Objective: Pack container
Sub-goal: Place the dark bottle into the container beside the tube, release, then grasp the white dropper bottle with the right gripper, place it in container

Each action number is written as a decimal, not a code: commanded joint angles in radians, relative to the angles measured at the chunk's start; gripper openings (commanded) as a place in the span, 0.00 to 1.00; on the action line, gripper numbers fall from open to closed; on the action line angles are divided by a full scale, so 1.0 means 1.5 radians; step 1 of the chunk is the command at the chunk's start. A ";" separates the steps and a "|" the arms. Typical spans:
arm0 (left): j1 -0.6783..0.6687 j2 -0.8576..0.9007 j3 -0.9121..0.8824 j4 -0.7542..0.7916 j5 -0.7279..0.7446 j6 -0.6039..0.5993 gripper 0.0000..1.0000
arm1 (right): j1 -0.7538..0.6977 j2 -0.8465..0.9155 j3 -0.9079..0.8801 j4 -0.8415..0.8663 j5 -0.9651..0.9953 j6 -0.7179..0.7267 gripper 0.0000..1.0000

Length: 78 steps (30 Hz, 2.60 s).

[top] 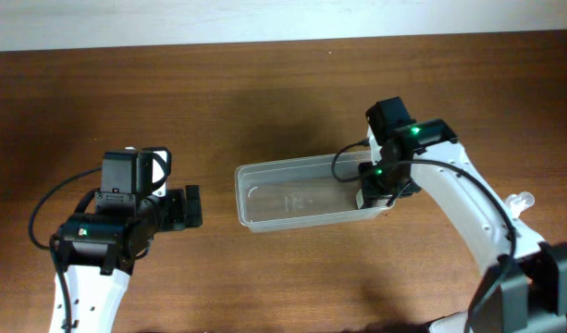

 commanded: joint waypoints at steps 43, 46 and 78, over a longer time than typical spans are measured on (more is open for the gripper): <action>0.003 0.000 0.013 0.001 0.007 0.010 0.99 | -0.580 0.127 0.100 -0.066 0.019 0.053 0.28; 0.003 0.000 0.013 0.001 0.007 0.010 1.00 | -0.579 0.127 0.100 -0.069 0.019 0.053 0.20; 0.003 0.000 0.013 0.001 0.007 0.010 0.99 | 0.038 -0.099 0.261 -0.144 -0.030 0.006 0.15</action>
